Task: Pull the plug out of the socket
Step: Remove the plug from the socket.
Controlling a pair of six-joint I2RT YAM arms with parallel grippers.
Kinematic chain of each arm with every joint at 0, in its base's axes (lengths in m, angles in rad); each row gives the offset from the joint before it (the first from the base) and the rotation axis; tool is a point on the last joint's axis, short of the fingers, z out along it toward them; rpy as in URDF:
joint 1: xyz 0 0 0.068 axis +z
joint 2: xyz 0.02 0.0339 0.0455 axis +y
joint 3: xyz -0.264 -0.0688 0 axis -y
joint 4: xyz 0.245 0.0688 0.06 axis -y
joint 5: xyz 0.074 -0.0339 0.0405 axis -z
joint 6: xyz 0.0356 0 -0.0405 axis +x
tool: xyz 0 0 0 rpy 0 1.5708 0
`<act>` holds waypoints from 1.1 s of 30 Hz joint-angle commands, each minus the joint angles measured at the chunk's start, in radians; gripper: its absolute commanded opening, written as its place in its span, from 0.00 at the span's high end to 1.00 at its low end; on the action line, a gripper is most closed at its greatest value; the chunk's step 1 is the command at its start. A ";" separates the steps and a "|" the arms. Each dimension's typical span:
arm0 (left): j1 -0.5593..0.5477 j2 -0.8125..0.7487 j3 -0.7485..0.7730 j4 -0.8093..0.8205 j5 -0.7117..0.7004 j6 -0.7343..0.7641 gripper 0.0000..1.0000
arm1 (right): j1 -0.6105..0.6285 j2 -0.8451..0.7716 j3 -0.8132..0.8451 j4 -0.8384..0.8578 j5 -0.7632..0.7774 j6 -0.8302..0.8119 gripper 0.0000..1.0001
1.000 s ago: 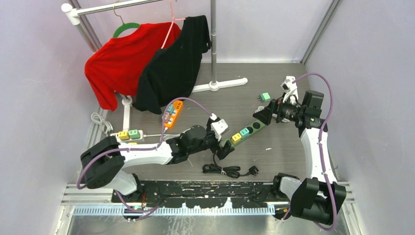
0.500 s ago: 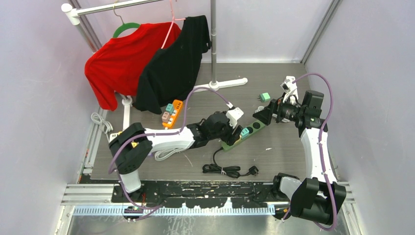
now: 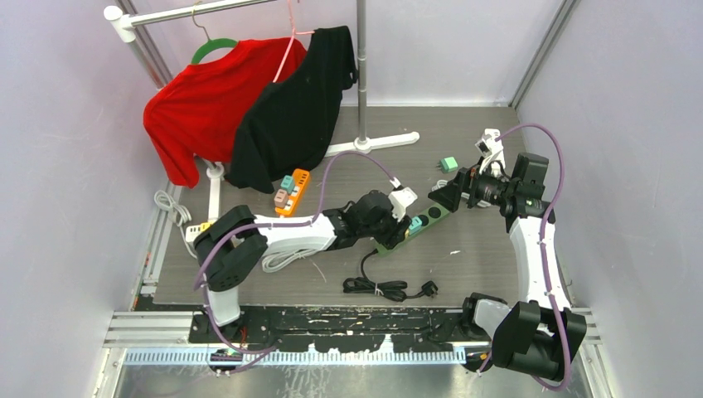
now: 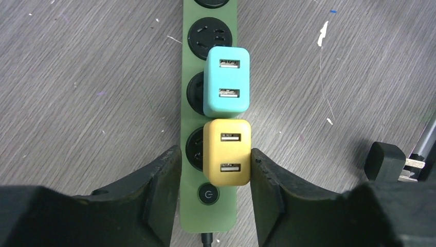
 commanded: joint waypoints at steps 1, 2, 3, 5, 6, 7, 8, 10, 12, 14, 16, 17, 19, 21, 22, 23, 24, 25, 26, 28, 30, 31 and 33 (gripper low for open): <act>-0.001 0.027 0.053 0.011 0.021 0.004 0.51 | -0.002 -0.021 0.023 0.041 -0.019 0.002 0.05; 0.000 0.031 0.057 0.012 0.022 0.006 0.53 | -0.003 -0.021 0.023 0.041 -0.019 0.002 0.05; 0.000 0.036 0.061 0.009 0.022 0.009 0.54 | -0.002 -0.022 0.023 0.041 -0.019 0.002 0.05; -0.001 0.043 0.069 -0.001 0.022 0.019 0.57 | -0.002 -0.021 0.024 0.042 -0.019 0.002 0.05; 0.000 0.046 0.072 -0.006 0.021 0.029 0.65 | -0.003 -0.021 0.023 0.042 -0.019 0.002 0.05; 0.000 0.045 0.072 -0.012 0.020 0.041 0.78 | -0.003 -0.021 0.022 0.041 -0.019 0.001 0.05; -0.001 0.043 0.071 -0.020 0.018 0.062 0.88 | -0.002 -0.021 0.023 0.041 -0.018 0.002 0.05; 0.000 0.022 0.054 -0.035 0.017 0.135 0.98 | -0.002 -0.021 0.022 0.041 -0.018 0.002 0.05; 0.000 -0.017 -0.002 -0.025 0.008 0.215 1.00 | -0.002 -0.021 0.022 0.041 -0.020 0.000 0.05; 0.002 -0.068 -0.060 -0.012 0.015 0.312 1.00 | -0.002 -0.022 0.021 0.042 -0.033 -0.002 0.05; 0.017 -0.116 -0.101 -0.038 0.076 0.394 1.00 | -0.003 -0.025 0.020 0.039 -0.059 -0.017 0.05; 0.033 -0.135 -0.113 -0.070 0.131 0.428 1.00 | -0.002 -0.027 0.017 0.036 -0.065 -0.029 0.05; 0.069 -0.167 -0.126 -0.133 0.233 0.475 1.00 | -0.002 -0.038 0.005 0.049 -0.064 -0.054 0.01; 0.103 -0.191 -0.145 -0.166 0.327 0.506 1.00 | -0.002 -0.053 -0.017 0.067 -0.080 -0.080 0.00; 0.116 -0.198 -0.156 -0.172 0.362 0.517 1.00 | -0.002 -0.060 -0.028 0.079 -0.097 -0.087 0.00; 0.132 -0.203 -0.163 -0.177 0.395 0.520 1.00 | -0.002 -0.065 -0.037 0.082 -0.137 -0.102 0.00; 0.141 -0.201 -0.168 -0.180 0.431 0.518 1.00 | -0.002 -0.066 -0.044 0.069 -0.183 -0.142 0.00; 0.146 -0.195 -0.170 -0.183 0.453 0.513 1.00 | -0.001 -0.066 -0.044 0.021 -0.225 -0.217 0.00; 0.148 -0.186 -0.169 -0.183 0.472 0.506 1.00 | 0.004 -0.063 -0.036 -0.078 -0.258 -0.357 0.00; 0.147 -0.163 -0.164 -0.185 0.498 0.490 1.00 | 0.028 -0.054 -0.014 -0.345 -0.269 -0.726 0.00; 0.147 -0.141 -0.162 -0.178 0.514 0.467 1.00 | 0.067 -0.031 -0.011 -0.507 -0.228 -0.975 0.00; 0.148 -0.134 -0.162 -0.170 0.524 0.456 1.00 | 0.094 -0.019 -0.017 -0.520 -0.188 -1.037 0.00; 0.148 -0.120 -0.170 -0.137 0.543 0.427 1.00 | 0.162 0.010 -0.039 -0.490 -0.089 -1.089 0.01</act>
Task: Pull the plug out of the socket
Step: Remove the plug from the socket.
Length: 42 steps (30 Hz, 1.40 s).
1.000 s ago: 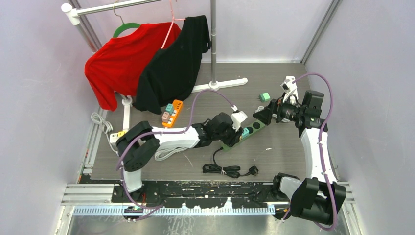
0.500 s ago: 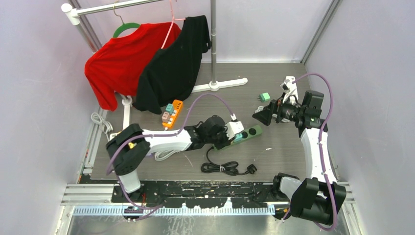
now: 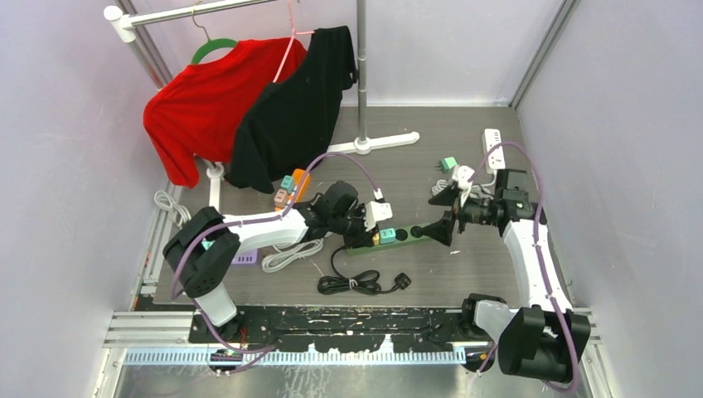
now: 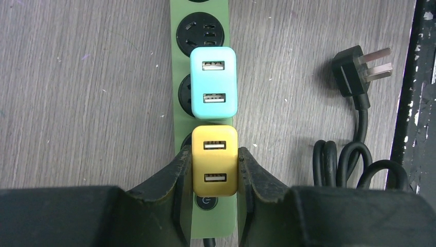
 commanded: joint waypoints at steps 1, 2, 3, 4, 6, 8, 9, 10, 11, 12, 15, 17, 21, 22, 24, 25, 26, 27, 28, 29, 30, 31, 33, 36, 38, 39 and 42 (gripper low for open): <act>-0.010 0.037 -0.011 0.022 0.146 -0.061 1.00 | 0.110 0.054 -0.015 -0.139 0.130 -0.399 0.02; -0.010 0.041 -0.017 0.040 0.151 -0.077 1.00 | 0.145 0.071 -0.024 -0.121 0.162 -0.405 0.04; -0.010 0.043 -0.024 0.058 0.156 -0.092 1.00 | 0.173 0.087 -0.027 -0.114 0.186 -0.417 0.06; -0.010 0.047 -0.031 0.079 0.160 -0.107 1.00 | 0.196 0.101 -0.028 -0.110 0.198 -0.425 0.08; -0.011 0.049 -0.053 0.138 0.171 -0.147 1.00 | 0.240 0.120 -0.033 -0.085 0.204 -0.427 0.14; -0.013 0.052 -0.081 0.200 0.172 -0.183 1.00 | 0.277 0.133 -0.046 -0.049 0.208 -0.425 0.21; -0.015 0.053 -0.095 0.232 0.168 -0.197 1.00 | 0.293 0.143 -0.052 -0.031 0.221 -0.422 0.23; -0.019 0.055 -0.107 0.260 0.161 -0.205 1.00 | 0.308 0.155 -0.056 -0.019 0.229 -0.423 0.24; -0.024 0.057 -0.117 0.277 0.152 -0.208 1.00 | 0.321 0.170 -0.057 -0.015 0.237 -0.427 0.25; -0.029 0.059 -0.123 0.288 0.142 -0.208 1.00 | 0.332 0.187 -0.054 -0.013 0.244 -0.435 0.26; -0.051 0.062 -0.132 0.299 0.105 -0.196 1.00 | 0.369 0.231 -0.044 -0.021 0.270 -0.477 0.31; -0.063 0.062 -0.139 0.305 0.080 -0.186 1.00 | 0.390 0.251 -0.036 -0.021 0.287 -0.497 0.34; -0.077 0.053 -0.173 0.348 0.043 -0.180 1.00 | 0.405 0.243 -0.044 0.064 0.307 -0.432 0.37; -0.079 0.049 -0.184 0.360 0.037 -0.180 1.00 | 0.406 0.234 -0.048 0.080 0.311 -0.416 0.37; -0.082 0.048 -0.201 0.383 0.025 -0.183 1.00 | 0.406 0.221 -0.048 0.091 0.305 -0.406 0.37; -0.084 0.048 -0.206 0.392 0.023 -0.185 1.00 | 0.404 0.218 -0.044 0.091 0.300 -0.404 0.37; -0.085 0.050 -0.211 0.398 0.021 -0.188 1.00 | 0.405 0.217 -0.041 0.087 0.294 -0.404 0.37; -0.085 0.050 -0.214 0.403 0.019 -0.190 1.00 | 0.405 0.221 -0.039 0.088 0.288 -0.404 0.37; -0.088 0.052 -0.218 0.407 0.019 -0.191 1.00 | 0.405 0.227 -0.039 0.094 0.280 -0.404 0.37; -0.092 0.053 -0.221 0.411 0.018 -0.192 1.00 | 0.405 0.235 -0.041 0.104 0.272 -0.404 0.37; -0.095 0.054 -0.222 0.413 0.015 -0.191 1.00 | 0.410 0.245 -0.043 0.119 0.271 -0.403 0.37; -0.096 0.054 -0.222 0.414 0.014 -0.192 1.00 | 0.418 0.256 -0.046 0.138 0.279 -0.400 0.37; -0.102 0.055 -0.224 0.414 0.010 -0.193 1.00 | 0.437 0.278 -0.048 0.174 0.299 -0.384 0.38; -0.109 0.051 -0.230 0.422 0.004 -0.198 1.00 | 0.459 0.299 -0.045 0.191 0.311 -0.371 0.41; -0.115 0.049 -0.235 0.428 -0.005 -0.199 1.00 | 0.468 0.302 -0.045 0.194 0.315 -0.367 0.44; -0.116 0.049 -0.235 0.431 -0.008 -0.199 1.00 | 0.471 0.303 -0.046 0.193 0.318 -0.367 0.46; -0.120 0.054 -0.237 0.436 -0.014 -0.201 1.00 | 0.474 0.310 -0.046 0.191 0.332 -0.371 0.50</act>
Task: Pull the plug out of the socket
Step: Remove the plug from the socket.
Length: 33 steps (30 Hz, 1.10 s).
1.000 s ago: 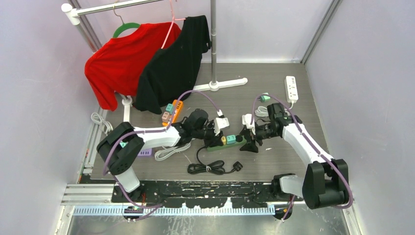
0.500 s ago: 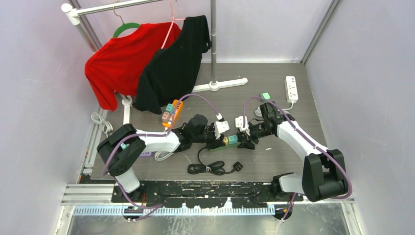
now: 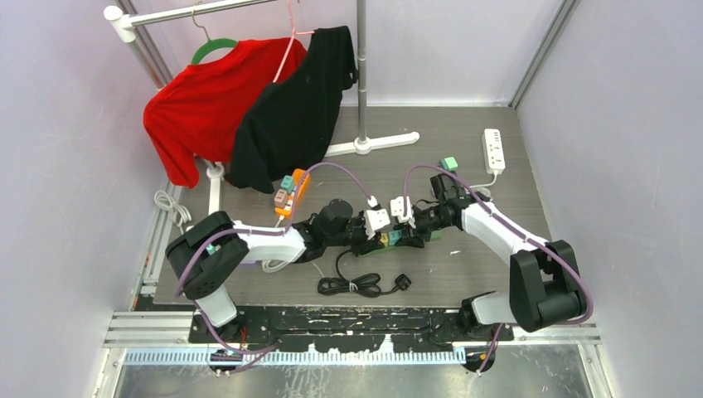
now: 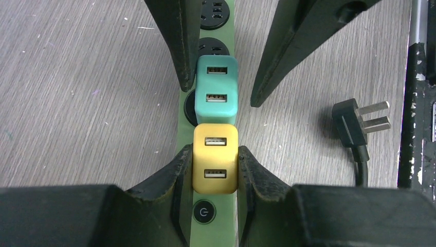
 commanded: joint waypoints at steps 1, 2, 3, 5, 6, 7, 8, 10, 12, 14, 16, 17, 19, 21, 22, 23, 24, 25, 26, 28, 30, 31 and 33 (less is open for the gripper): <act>-0.056 0.047 -0.035 -0.048 0.067 -0.047 1.00 | 0.011 0.005 0.014 0.022 0.015 0.001 0.52; -0.056 0.048 -0.035 -0.048 0.065 -0.047 1.00 | 0.011 0.009 0.016 0.010 0.020 -0.009 0.55; -0.056 0.048 -0.035 -0.049 0.060 -0.048 1.00 | 0.011 0.012 0.019 -0.003 0.022 -0.023 0.58; -0.056 0.054 -0.036 -0.050 0.050 -0.049 1.00 | 0.012 0.012 0.023 -0.042 0.014 -0.062 0.64; -0.055 0.060 -0.036 -0.051 0.045 -0.046 1.00 | 0.013 0.011 0.024 -0.068 0.006 -0.097 0.66; -0.054 0.066 -0.036 -0.055 0.040 -0.044 1.00 | 0.017 0.009 0.023 -0.099 -0.004 -0.134 0.68; -0.055 0.075 -0.034 -0.057 0.043 -0.044 1.00 | 0.021 0.007 0.024 -0.129 -0.018 -0.174 0.70; -0.054 0.090 -0.029 -0.060 0.049 -0.044 1.00 | 0.028 0.006 0.025 -0.163 -0.040 -0.214 0.75; -0.055 0.101 -0.030 -0.061 0.051 -0.046 1.00 | 0.030 0.004 0.041 -0.151 -0.058 -0.162 0.80; -0.055 0.103 -0.034 -0.061 0.050 -0.047 1.00 | 0.015 0.004 0.064 -0.073 -0.081 0.011 0.84; -0.054 0.106 -0.041 -0.060 0.044 -0.046 1.00 | -0.013 0.007 0.082 -0.037 -0.098 0.079 0.90; -0.053 0.107 -0.047 -0.060 0.041 -0.046 1.00 | -0.026 0.005 0.081 -0.039 -0.091 0.079 0.91; -0.049 0.110 -0.055 -0.062 0.039 -0.044 1.00 | -0.052 -0.003 0.073 -0.052 -0.065 0.052 0.95; -0.040 0.113 -0.063 -0.062 0.041 -0.044 1.00 | -0.068 -0.001 0.081 -0.116 -0.016 -0.033 0.98; -0.034 0.113 -0.066 -0.062 0.043 -0.043 1.00 | -0.071 0.001 0.086 -0.156 0.006 -0.076 0.99; -0.029 0.114 -0.068 -0.061 0.047 -0.045 1.00 | -0.072 0.003 0.093 -0.200 0.018 -0.121 0.99; -0.027 0.116 -0.069 -0.061 0.049 -0.045 1.00 | -0.071 0.006 0.096 -0.240 0.008 -0.161 0.99; -0.025 0.120 -0.068 -0.064 0.052 -0.044 1.00 | -0.070 0.007 0.094 -0.282 -0.013 -0.215 0.99; -0.026 0.124 -0.062 -0.068 0.055 -0.044 1.00 | -0.053 0.007 0.090 -0.319 -0.038 -0.277 0.99; -0.025 0.134 -0.051 -0.079 0.067 -0.044 1.00 | -0.008 0.004 0.082 -0.330 -0.056 -0.286 0.99; -0.025 0.146 -0.039 -0.084 0.071 -0.046 1.00 | 0.033 -0.002 0.079 -0.290 -0.092 -0.225 0.99; -0.025 0.150 -0.035 -0.085 0.073 -0.049 1.00 | 0.043 -0.011 0.075 -0.240 -0.112 -0.150 0.99; -0.025 0.159 -0.029 -0.085 0.075 -0.052 1.00 | 0.045 -0.029 0.060 -0.042 -0.128 0.080 0.99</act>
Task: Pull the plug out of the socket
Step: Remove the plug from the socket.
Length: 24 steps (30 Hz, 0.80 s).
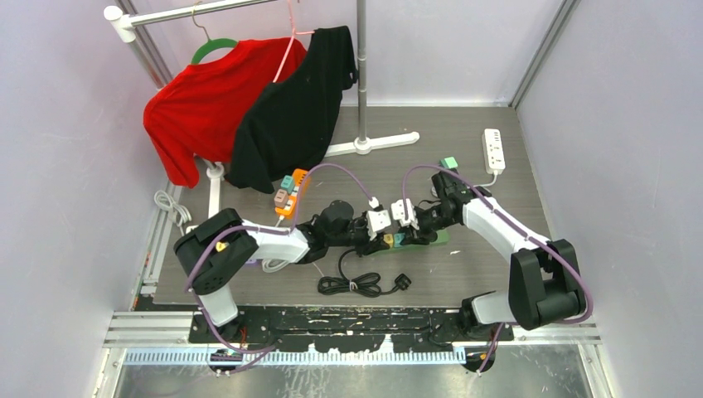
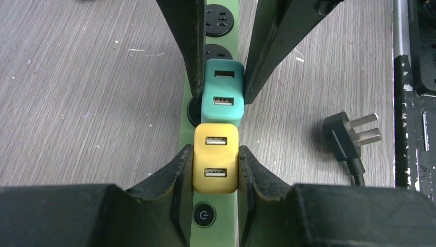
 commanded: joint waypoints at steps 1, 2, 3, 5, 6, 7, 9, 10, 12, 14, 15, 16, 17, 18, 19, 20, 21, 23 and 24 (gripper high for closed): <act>-0.021 0.104 -0.022 -0.203 0.031 -0.048 1.00 | 0.051 -0.052 -0.008 0.220 -0.146 0.384 0.99; -0.021 0.106 -0.022 -0.203 0.032 -0.050 1.00 | 0.038 -0.056 -0.016 0.281 -0.127 0.455 0.99; -0.021 0.106 -0.024 -0.202 0.029 -0.050 1.00 | 0.018 -0.057 -0.013 0.293 -0.119 0.475 0.99; -0.017 0.102 -0.033 -0.197 0.027 -0.051 1.00 | -0.039 -0.051 0.009 0.228 -0.110 0.428 0.99; -0.013 0.098 -0.041 -0.189 0.028 -0.053 1.00 | -0.067 -0.048 0.022 0.172 -0.104 0.360 0.99; -0.008 0.096 -0.049 -0.178 0.034 -0.056 1.00 | -0.088 -0.045 0.029 0.111 -0.092 0.290 0.99; 0.003 0.098 -0.055 -0.170 0.044 -0.060 1.00 | -0.102 -0.043 0.025 0.013 -0.070 0.149 0.99; 0.005 0.103 -0.052 -0.176 0.049 -0.058 1.00 | -0.101 -0.037 0.024 -0.057 -0.080 0.061 0.99; 0.007 0.108 -0.038 -0.194 0.055 -0.054 1.00 | -0.069 -0.025 0.031 -0.167 -0.098 -0.100 0.99; 0.008 0.109 -0.031 -0.205 0.064 -0.055 1.00 | -0.019 -0.018 0.031 -0.216 -0.120 -0.151 0.99; 0.007 0.110 -0.029 -0.206 0.065 -0.055 1.00 | 0.003 -0.018 0.028 -0.217 -0.137 -0.154 0.99; 0.006 0.110 -0.028 -0.208 0.066 -0.056 1.00 | 0.015 -0.017 0.027 -0.213 -0.162 -0.147 0.99; 0.007 0.109 -0.027 -0.207 0.067 -0.058 1.00 | 0.018 -0.017 0.028 -0.195 -0.192 -0.108 0.99; 0.007 0.110 -0.029 -0.204 0.067 -0.061 1.00 | 0.019 -0.019 0.031 -0.139 -0.217 -0.039 0.99; 0.008 0.111 -0.030 -0.202 0.066 -0.063 1.00 | 0.016 -0.025 0.032 -0.068 -0.225 0.072 0.99; 0.007 0.113 -0.031 -0.201 0.065 -0.066 1.00 | 0.006 -0.034 0.024 0.044 -0.223 0.204 0.99; 0.008 0.115 -0.032 -0.199 0.065 -0.068 1.00 | -0.009 -0.045 0.012 0.147 -0.208 0.342 0.99; 0.008 0.116 -0.038 -0.195 0.062 -0.072 1.00 | -0.046 -0.057 -0.005 0.221 -0.165 0.446 0.99; 0.007 0.114 -0.041 -0.192 0.061 -0.073 1.00 | -0.067 -0.055 0.006 0.151 -0.159 0.381 0.99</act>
